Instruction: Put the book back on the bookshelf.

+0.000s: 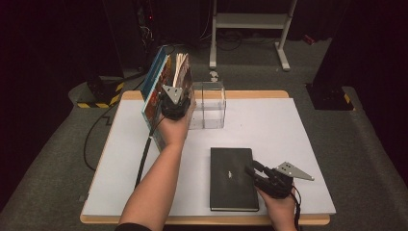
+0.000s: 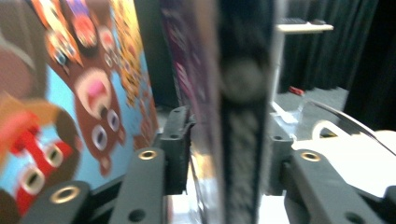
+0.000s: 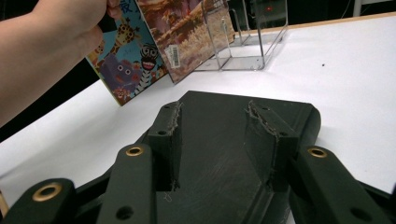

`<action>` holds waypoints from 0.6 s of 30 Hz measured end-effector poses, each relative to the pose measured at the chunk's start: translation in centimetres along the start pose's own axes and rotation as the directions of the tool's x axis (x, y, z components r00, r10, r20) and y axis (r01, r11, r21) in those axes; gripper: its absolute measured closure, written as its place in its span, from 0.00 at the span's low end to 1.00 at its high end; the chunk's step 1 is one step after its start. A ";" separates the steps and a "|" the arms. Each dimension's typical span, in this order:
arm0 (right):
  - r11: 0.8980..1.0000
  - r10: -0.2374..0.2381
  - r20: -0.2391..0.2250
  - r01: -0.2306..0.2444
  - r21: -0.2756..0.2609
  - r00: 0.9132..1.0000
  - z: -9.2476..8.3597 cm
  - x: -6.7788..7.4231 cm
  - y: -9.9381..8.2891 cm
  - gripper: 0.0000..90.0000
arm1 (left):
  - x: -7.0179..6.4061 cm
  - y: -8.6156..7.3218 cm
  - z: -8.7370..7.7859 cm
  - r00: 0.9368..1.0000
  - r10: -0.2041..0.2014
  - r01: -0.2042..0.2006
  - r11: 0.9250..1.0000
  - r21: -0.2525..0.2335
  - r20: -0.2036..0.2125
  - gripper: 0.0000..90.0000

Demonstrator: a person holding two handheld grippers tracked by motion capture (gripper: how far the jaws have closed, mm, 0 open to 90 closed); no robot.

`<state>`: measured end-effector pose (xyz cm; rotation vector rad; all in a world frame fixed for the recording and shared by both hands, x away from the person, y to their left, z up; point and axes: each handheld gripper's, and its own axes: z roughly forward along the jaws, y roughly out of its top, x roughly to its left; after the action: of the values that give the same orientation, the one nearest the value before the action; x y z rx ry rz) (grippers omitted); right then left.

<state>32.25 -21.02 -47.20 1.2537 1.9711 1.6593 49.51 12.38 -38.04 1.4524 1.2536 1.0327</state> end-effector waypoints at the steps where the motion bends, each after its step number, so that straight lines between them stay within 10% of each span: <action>1: 1.000 -0.001 -0.001 0.001 0.003 1.000 0.0 0.0 0.0 0.61 | -0.1 -0.1 -0.2 1.000 -0.002 0.002 1.000 0.005 0.005 0.64; 18: 0.998 -0.029 0.019 0.028 0.049 0.999 0.5 -0.1 -0.2 0.55 | -0.3 -2.3 -4.3 0.997 -0.030 0.027 0.999 0.041 0.070 0.54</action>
<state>32.54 -20.77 -47.51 1.2484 2.0198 1.5879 44.86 12.68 -39.31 1.4845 1.2475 0.9341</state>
